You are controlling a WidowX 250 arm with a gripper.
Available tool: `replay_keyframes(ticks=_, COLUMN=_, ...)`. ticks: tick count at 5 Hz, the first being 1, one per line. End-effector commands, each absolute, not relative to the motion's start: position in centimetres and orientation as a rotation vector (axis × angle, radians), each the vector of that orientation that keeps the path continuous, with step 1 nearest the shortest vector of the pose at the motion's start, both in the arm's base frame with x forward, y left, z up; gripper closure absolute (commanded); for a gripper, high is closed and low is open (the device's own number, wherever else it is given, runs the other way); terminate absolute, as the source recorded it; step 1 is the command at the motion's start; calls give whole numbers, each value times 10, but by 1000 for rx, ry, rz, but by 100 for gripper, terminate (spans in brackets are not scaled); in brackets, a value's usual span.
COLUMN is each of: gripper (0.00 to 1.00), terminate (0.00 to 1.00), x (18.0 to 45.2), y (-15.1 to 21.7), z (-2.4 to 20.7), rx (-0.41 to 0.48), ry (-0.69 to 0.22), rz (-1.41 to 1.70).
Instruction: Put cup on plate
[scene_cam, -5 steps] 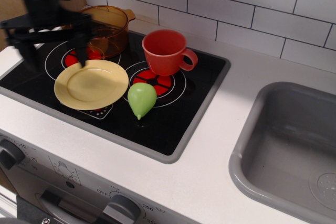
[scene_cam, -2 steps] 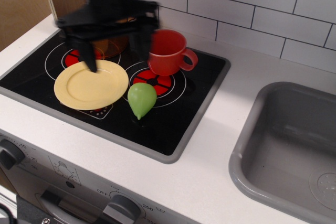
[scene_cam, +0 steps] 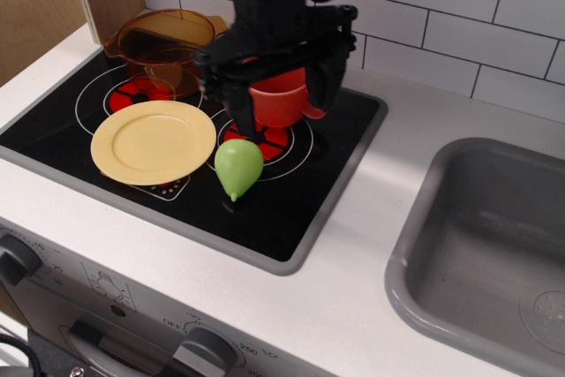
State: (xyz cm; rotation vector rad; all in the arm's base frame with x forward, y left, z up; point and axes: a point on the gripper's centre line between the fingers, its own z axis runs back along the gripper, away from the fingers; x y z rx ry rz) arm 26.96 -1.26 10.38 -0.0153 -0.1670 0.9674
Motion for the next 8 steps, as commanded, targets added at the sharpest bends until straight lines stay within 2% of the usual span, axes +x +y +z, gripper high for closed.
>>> replay_keyframes(ticks=1, gripper=0, terminate=0, x=305, y=-20, z=105, rx=-62, ry=-191, rz=1124)
replay_keyframes(ticks=3, gripper=0, terminate=0, x=318, y=-12, z=99, rx=-98, ry=-208, rz=1249)
replay_keyframes(ticks=4, gripper=0, terminate=0, x=325, y=-4, z=93, rx=-83, ry=-246, rz=1301)
replay_keyframes(ticks=6, gripper=0, terminate=0, x=339, y=3, z=83, rx=-78, ry=-223, rz=1379)
replay_keyframes(ticks=7, gripper=100, terminate=0, x=338, y=1, z=83, rx=-90, ry=-215, rz=1383)
replay_keyframes(ticks=8, gripper=100, terminate=0, x=338, y=0, z=79, rx=-78, ry=-198, rz=1379)
